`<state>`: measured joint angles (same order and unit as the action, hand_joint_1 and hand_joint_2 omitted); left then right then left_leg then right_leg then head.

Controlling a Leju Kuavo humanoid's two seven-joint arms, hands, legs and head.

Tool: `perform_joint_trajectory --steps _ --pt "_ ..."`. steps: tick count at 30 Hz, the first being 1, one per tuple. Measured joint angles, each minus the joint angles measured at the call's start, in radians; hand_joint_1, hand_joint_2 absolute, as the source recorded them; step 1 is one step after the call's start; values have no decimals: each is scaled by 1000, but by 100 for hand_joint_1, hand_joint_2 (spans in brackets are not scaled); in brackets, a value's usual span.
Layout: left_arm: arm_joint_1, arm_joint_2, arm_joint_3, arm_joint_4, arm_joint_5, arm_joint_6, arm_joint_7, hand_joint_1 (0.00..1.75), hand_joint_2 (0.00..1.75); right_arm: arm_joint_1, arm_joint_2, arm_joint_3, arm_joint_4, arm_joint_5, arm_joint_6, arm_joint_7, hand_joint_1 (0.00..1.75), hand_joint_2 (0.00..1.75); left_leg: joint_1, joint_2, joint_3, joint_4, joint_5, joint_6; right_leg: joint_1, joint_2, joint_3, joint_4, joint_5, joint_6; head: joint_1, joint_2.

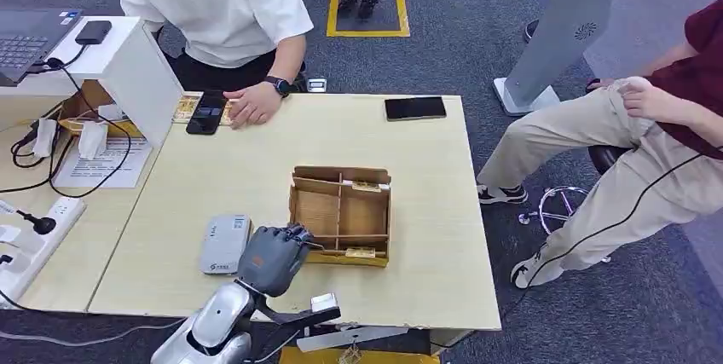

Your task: Pass the card to the sensor for recognition and then transmit it.

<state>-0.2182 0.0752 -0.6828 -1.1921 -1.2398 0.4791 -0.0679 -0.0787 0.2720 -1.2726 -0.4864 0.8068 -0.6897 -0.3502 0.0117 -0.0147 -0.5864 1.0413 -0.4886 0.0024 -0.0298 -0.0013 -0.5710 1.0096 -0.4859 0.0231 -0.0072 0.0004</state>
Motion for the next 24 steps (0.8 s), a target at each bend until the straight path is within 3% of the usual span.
perform_joint_trajectory --steps 14,17,19,21,24 --pt "2 1 0 0 30 -4 -29 175 175 0 0 0 0 1 0 -6 0 175 0 0 0 0 0 0 0 0 0 0 0 0 0 0" --pt "6 1 0 0 52 26 -47 175 175 0 0 0 0 4 0 -8 0 175 0 0 0 0 0 0 0 0 0 0 0 0 0 0" --pt "17 -2 1 -6 106 105 -90 175 175 0 0 0 1 11 0 -11 0 175 0 0 0 0 0 0 0 0 0 0 0 0 0 0" --pt "42 -20 19 -40 225 183 -195 175 175 0 0 -4 2 27 0 -21 0 175 0 0 0 0 0 0 0 0 0 0 0 0 0 0" --pt "83 -89 92 -108 410 214 -348 175 175 -5 5 -27 0 53 0 -29 0 175 0 -1 -1 0 0 0 0 -1 0 0 0 0 0 0"
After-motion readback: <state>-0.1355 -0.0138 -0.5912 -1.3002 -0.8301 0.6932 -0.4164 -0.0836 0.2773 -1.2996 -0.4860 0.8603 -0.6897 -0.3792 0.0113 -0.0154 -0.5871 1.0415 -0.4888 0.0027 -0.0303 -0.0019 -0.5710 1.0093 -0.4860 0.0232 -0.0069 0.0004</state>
